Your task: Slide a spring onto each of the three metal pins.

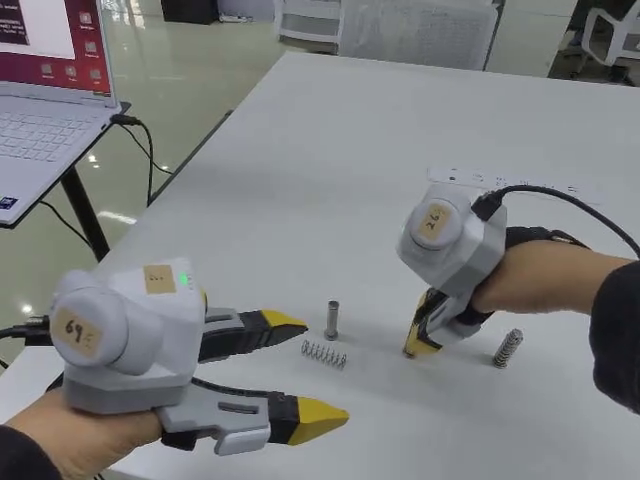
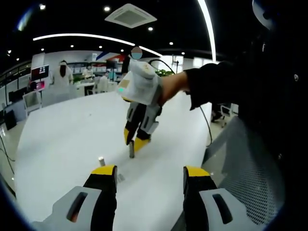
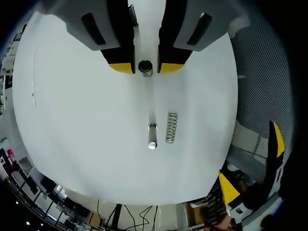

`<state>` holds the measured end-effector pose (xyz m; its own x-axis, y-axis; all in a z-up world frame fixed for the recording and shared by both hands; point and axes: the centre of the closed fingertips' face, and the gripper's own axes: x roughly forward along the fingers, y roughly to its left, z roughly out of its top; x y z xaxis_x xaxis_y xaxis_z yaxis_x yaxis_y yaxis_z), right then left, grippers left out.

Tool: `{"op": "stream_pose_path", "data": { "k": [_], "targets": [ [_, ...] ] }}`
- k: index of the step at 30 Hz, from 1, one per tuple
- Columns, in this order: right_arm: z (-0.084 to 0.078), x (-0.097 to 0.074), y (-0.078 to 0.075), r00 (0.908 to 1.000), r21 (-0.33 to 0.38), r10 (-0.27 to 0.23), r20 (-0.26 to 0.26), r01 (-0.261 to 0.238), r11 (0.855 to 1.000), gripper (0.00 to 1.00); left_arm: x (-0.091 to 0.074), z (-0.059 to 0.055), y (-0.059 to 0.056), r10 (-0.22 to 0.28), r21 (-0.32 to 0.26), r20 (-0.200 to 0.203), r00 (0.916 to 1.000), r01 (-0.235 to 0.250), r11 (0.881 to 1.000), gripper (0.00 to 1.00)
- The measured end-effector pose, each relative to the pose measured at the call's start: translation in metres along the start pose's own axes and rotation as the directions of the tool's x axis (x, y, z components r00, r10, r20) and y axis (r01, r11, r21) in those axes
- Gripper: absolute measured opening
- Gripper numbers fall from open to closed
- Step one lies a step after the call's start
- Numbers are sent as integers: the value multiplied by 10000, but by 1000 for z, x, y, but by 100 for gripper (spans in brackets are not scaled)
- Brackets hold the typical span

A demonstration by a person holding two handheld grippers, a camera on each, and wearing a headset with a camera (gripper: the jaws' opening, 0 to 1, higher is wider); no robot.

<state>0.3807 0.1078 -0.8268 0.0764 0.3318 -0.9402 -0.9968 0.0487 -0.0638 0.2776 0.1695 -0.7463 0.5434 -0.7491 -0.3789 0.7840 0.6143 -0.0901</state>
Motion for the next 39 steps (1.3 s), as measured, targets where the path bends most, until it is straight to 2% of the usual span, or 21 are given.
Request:
{"op": "stream_pose_path", "data": {
  "k": [4, 7, 10, 14, 20, 26, 39],
  "targets": [
    [10, -11, 2, 9997, -186, -163, 197, 167, 9997, 19, 0, -1, 0, 22, -15, -18, 10000, -22, 10000, 50],
    [24, -16, 5, 9978, -438, -255, 608, 282, 9986, 20, 0, -1, 0, 21, -14, -49, 10000, -21, 10000, 50],
    [41, -15, 17, 9943, -484, 44, 1066, 8, 9988, 19, 0, -2, 1, 41, -18, -61, 10000, -42, 10000, 50],
    [53, -6, 29, 9914, -521, 398, 1248, -335, 9981, 18, -1, -2, 2, 89, -25, -47, 9999, -90, 10000, 50],
    [57, 13, 39, 9910, -578, 731, 1118, -669, 9961, 17, -1, -2, 2, 95, -33, -62, 9999, -95, 9999, 49],
    [61, 31, 43, 9911, -446, 867, 1006, -825, 9956, 16, -1, -3, 2, 94, -43, -94, 9999, -94, 9999, 49],
    [60, 57, 41, 9950, -71, 692, 722, -689, 9976, 15, -1, -3, 4, 134, -81, -107, 9999, -135, 9999, 49]
  ]
}}
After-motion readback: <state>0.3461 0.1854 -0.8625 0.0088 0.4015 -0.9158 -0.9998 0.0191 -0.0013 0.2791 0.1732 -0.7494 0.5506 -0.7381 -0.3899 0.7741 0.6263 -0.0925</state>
